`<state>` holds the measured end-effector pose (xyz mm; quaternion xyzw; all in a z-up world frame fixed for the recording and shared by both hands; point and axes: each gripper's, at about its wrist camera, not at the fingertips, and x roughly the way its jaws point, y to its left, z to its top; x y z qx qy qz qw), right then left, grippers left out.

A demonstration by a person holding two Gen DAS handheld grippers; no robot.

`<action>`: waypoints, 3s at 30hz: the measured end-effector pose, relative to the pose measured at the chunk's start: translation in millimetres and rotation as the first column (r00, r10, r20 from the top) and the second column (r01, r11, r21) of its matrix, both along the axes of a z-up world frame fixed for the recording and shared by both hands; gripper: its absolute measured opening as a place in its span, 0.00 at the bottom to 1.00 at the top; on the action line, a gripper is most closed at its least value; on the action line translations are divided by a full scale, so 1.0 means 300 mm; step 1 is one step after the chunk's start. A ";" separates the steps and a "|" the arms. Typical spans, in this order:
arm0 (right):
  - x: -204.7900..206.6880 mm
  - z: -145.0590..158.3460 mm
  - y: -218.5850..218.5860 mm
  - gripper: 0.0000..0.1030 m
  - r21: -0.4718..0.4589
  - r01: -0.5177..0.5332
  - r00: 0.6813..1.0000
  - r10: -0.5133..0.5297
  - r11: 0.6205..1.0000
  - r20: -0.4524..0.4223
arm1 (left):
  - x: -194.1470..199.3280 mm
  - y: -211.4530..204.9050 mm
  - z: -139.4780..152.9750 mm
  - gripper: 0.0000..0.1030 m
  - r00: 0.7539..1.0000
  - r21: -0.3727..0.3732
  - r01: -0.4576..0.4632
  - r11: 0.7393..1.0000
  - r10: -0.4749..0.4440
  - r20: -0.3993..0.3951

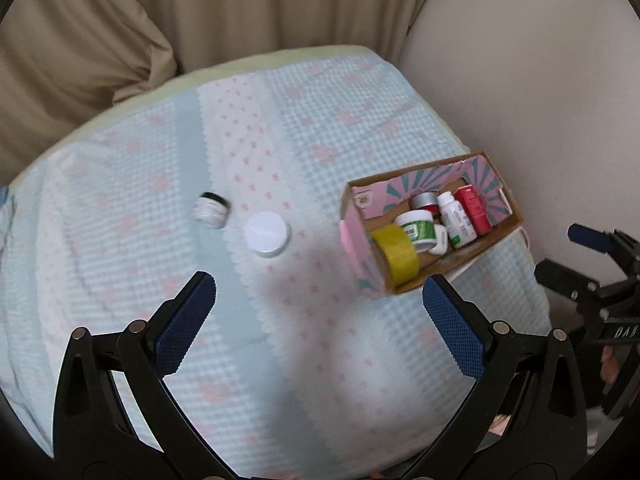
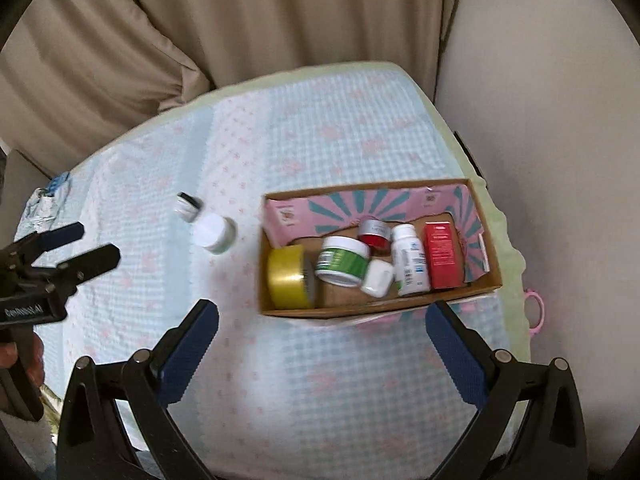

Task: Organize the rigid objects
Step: 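Lift both grippers out of the box toward the black-lidded jar and white jar, then grasp the black-lidded Metal DX jar with left gripper while right gripper grasps the white round jar, then carry both jars into the cardboard box and open both grippers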

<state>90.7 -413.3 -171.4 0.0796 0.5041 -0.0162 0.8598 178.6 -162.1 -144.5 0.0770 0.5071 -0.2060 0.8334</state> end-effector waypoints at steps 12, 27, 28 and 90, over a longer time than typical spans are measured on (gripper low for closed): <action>-0.065 0.019 0.344 1.00 0.027 0.070 0.997 -0.069 0.997 -0.017 | -0.048 0.446 0.082 1.00 0.998 -0.007 -0.030 1.000 0.031 0.049; 0.057 -0.082 0.671 1.00 -0.004 0.064 0.998 -0.064 0.998 0.011 | 0.213 0.629 -0.066 1.00 1.000 0.014 0.000 1.000 0.001 -0.021; 0.077 -0.097 0.679 1.00 -0.008 0.055 0.998 -0.055 0.998 0.003 | 0.246 0.615 -0.089 1.00 0.999 0.015 0.003 1.000 -0.002 -0.035; 0.672 -0.683 0.678 0.67 0.089 0.045 0.978 -0.025 0.995 -0.208 | 0.722 0.360 -0.649 0.51 0.963 0.030 0.101 0.994 -0.090 -0.255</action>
